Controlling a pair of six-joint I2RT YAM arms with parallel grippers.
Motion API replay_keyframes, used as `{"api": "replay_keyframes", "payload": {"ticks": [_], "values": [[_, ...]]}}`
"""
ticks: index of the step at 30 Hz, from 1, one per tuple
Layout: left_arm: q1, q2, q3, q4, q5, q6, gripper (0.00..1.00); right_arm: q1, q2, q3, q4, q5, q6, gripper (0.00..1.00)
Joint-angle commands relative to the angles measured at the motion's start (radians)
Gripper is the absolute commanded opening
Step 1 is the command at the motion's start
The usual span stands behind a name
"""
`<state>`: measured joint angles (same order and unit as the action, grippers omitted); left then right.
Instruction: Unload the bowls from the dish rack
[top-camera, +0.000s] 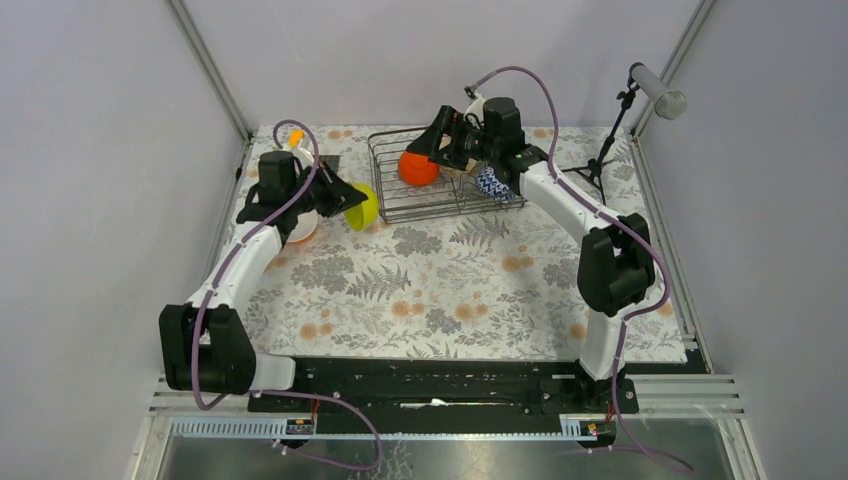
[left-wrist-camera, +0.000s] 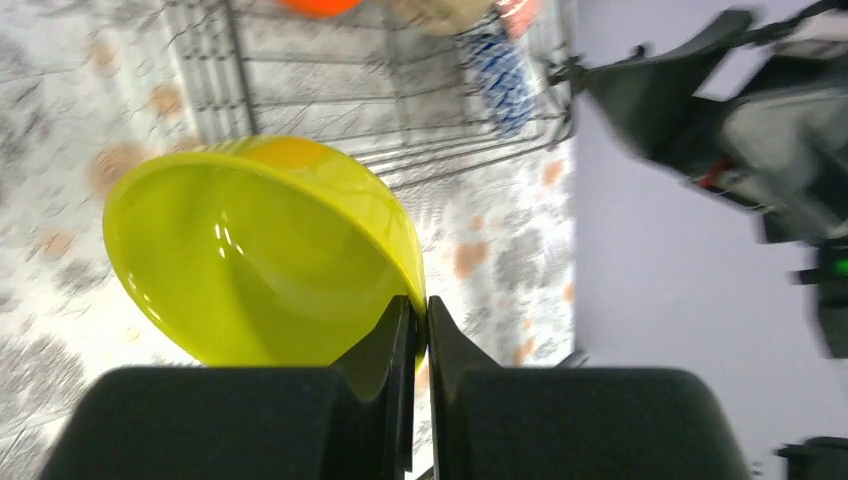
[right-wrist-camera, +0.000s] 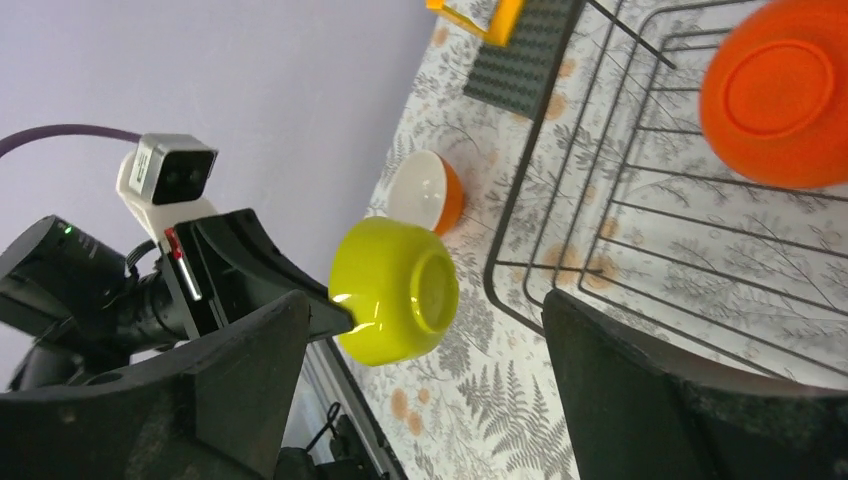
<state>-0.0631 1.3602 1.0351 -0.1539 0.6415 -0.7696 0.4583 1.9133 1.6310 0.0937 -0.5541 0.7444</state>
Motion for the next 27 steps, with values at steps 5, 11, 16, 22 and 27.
{"api": "replay_keyframes", "payload": {"ticks": [5,11,16,22,27], "values": [[-0.102,-0.053,0.028,-0.372,-0.418,0.255,0.0,0.039,0.025,0.167,-0.26,0.175,-0.175,0.93],[-0.127,0.041,0.011,-0.402,-0.58,0.249,0.0,0.08,0.049,0.218,-0.325,0.252,-0.241,0.92],[-0.138,0.122,0.04,-0.44,-0.681,0.244,0.0,0.096,0.044,0.22,-0.353,0.29,-0.284,0.92],[-0.142,0.22,0.094,-0.541,-0.791,0.228,0.0,0.106,0.038,0.201,-0.363,0.319,-0.323,0.92],[-0.142,0.235,0.101,-0.562,-0.831,0.213,0.0,0.12,0.041,0.201,-0.373,0.345,-0.364,0.93]]}}
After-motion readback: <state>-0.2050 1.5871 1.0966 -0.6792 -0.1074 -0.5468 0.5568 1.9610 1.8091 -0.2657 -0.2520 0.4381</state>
